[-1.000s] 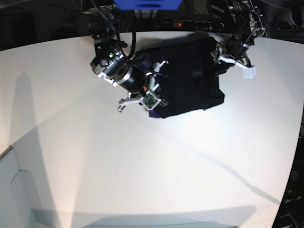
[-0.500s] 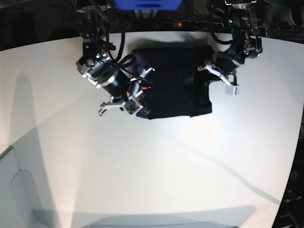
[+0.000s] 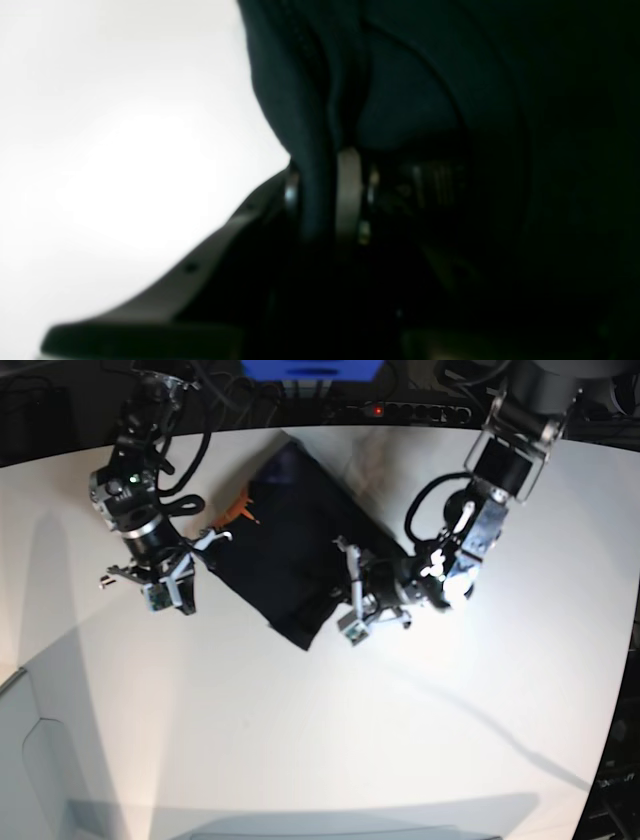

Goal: Fold the T-shirt properly
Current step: 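Press and smooth the folded bundle with the left gripper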

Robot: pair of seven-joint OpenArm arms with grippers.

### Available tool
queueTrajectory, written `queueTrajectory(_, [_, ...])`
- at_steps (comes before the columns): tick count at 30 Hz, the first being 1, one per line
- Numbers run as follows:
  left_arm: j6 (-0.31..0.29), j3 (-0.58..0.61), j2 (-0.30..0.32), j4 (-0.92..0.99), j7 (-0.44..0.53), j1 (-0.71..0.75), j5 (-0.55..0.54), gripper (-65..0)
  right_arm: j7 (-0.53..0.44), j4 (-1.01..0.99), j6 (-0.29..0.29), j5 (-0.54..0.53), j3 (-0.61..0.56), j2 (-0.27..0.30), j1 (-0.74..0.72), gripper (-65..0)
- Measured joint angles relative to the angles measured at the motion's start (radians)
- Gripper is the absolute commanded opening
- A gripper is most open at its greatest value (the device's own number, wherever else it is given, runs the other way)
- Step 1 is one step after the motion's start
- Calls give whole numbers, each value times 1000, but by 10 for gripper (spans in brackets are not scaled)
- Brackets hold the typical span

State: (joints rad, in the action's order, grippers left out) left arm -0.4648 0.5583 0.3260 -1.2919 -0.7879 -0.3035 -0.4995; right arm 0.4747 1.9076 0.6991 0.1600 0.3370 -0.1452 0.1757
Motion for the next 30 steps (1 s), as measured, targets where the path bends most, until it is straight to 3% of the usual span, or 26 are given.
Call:
queueTrajectory(5, [-4,204,-58,100,-5,-175,52,-650,0,0,0,0,134,3,0,-650])
queueTrajectory(9, [-138,285,-126,167,-19,-260,118,-650,-1,11,0,-2,199,-4,0,-650])
queueTrajectory(13, [-221,291,-202,211,-21,-277,259,-649,0,19,0,0,256,-2,11,-650])
queueTrajectory(18, [-222,296,-294,233,-23,-261,446,-649,2,25,0,-1,301,-14,8,-650])
queueTrajectory(23, [-220,296,-307,233,-19,-259,477,-646,-1,25,0,-3,303,-14,22,-650])
queueTrajectory(25, [-220,296,-310,233,-20,-257,487,-608,0,25,0,-2,303,-15,25,-650])
queueTrajectory(30, [-212,294,-307,231,-19,-257,493,-443,-1,25,0,-3,303,-16,25,-650])
